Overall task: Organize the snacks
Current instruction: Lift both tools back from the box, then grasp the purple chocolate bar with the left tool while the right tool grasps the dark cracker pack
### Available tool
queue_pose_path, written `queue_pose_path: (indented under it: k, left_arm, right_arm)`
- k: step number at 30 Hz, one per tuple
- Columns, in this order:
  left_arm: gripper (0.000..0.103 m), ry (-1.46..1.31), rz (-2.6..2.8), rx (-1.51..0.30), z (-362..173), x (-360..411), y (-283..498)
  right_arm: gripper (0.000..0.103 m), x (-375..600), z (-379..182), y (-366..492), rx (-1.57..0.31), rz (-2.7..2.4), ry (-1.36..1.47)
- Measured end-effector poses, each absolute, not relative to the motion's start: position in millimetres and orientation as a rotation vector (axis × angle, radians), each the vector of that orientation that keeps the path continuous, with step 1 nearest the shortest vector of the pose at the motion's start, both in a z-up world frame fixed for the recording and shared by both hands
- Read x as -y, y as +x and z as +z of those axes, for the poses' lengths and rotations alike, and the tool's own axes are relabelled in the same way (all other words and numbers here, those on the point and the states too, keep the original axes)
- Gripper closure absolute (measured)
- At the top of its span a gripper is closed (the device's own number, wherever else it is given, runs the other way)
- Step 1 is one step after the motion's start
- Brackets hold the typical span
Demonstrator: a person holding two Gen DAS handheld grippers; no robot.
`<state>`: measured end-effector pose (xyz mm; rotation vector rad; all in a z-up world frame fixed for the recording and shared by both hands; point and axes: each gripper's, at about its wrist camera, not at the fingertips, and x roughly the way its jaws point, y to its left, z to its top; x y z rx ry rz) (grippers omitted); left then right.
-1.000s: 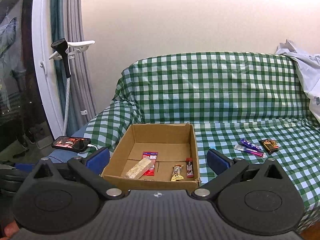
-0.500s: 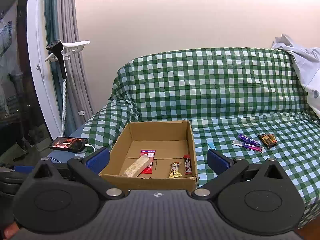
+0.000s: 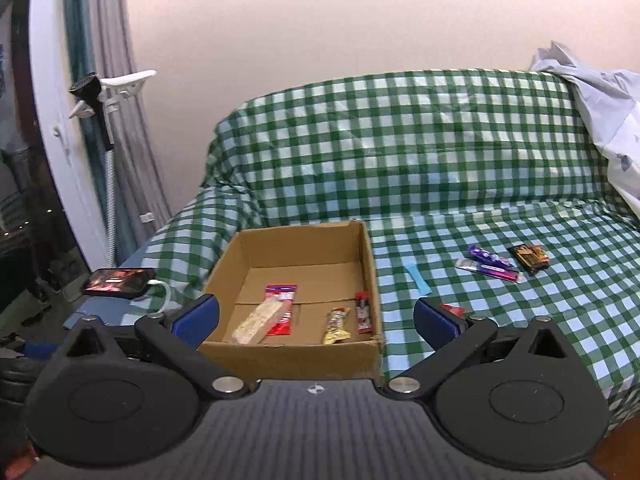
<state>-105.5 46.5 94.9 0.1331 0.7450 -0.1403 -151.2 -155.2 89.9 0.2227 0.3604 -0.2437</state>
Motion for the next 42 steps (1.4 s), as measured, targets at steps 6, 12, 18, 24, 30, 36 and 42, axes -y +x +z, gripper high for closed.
queue_pose_path:
  k: [6,12,18,24,30,36,42]
  left_arm:
    - [0.0,0.166,-0.191,-0.787,92,-16,-82]
    - [0.0,0.207,-0.279,-0.833,91,40,-54]
    - [0.0,0.202,-0.36,-0.916,85,111,-8]
    - [0.0,0.191,-0.387,-0.988,71,186,53]
    - [0.0,0.205,-0.346,-1.044,39,262,123]
    - [0.0,0.267,-0.304,-1.061,3,316,175]
    - [0.0,0.288,-0.273,-1.065,-23,336,207]
  right_arm:
    - [0.001,188,81,-146,-0.36,-0.314,0.264]
    - [0.001,240,65,-144,-0.366,-0.422,0.311]
    - [0.001,314,49,-139,-0.366,-0.567,0.332]
    - [0.001,399,32,-122,-0.374,-0.679,0.358]
    - [0.001,497,0,-78,-0.397,-0.714,0.394]
    - [0.001,604,-62,17,-0.485,-0.65,0.362]
    - [0.001,669,-127,102,-0.6,-0.635,0.418]
